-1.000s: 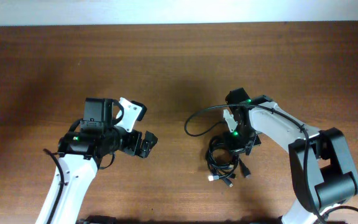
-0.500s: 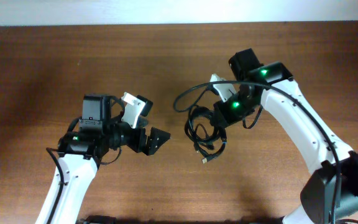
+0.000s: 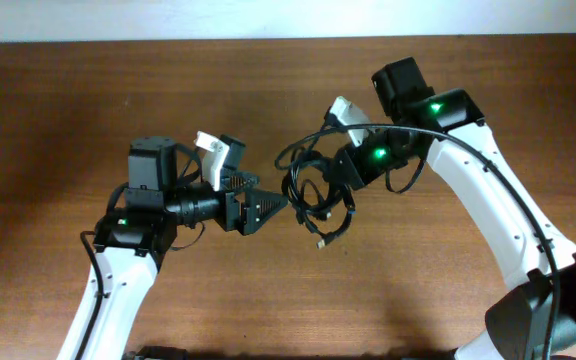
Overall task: Untangle cables
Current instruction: 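Lift the coil with the right gripper and grasp it with the left gripper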
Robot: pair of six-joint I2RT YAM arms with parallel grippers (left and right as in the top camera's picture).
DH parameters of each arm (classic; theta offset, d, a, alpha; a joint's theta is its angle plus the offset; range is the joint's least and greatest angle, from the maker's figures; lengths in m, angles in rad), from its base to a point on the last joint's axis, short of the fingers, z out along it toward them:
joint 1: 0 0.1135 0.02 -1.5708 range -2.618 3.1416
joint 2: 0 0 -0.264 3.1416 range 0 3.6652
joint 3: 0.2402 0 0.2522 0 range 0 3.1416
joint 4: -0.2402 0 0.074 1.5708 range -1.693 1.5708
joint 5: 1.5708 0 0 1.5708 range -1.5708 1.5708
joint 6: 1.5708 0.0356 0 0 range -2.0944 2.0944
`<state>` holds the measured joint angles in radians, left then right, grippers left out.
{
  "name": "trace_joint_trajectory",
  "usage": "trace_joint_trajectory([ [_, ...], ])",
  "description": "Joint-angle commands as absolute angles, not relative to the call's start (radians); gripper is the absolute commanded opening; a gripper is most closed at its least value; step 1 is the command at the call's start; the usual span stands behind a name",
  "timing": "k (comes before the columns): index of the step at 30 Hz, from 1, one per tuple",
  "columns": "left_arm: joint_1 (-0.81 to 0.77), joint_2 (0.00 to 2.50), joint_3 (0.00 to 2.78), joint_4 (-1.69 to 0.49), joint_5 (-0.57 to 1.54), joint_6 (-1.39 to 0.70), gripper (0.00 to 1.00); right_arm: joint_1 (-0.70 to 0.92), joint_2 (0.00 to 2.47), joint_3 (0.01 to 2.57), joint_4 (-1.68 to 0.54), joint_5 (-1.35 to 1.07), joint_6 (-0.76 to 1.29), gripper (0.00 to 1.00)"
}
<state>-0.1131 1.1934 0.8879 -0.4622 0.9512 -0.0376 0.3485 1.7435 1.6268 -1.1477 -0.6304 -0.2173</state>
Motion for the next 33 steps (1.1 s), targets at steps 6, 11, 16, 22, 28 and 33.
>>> trace_joint_trajectory([
  [6,-0.197,1.196,0.914,-0.434,0.855,-0.226,0.99,0.353,1.706,1.706,-1.107,-0.677,-0.201,0.04],
  [11,-0.202,1.196,0.914,-0.300,0.822,-0.458,0.99,0.353,1.706,1.706,-1.098,-0.677,-0.202,0.04],
  [16,-0.205,1.196,0.913,-0.315,0.852,-0.463,0.99,0.353,1.706,1.706,-1.093,-0.677,-0.202,0.04],
  [22,-0.228,1.196,0.913,-0.350,0.810,-0.645,0.47,0.353,1.706,1.706,-1.051,-0.670,-0.201,0.04],
  [28,-0.228,1.196,0.913,-0.349,0.768,-0.644,0.40,0.353,1.706,1.706,-1.060,-0.670,-0.201,0.04],
  [33,-0.239,1.196,0.913,-0.297,0.751,-0.667,0.24,0.353,1.706,1.706,-1.069,-0.737,-0.202,0.04],
])
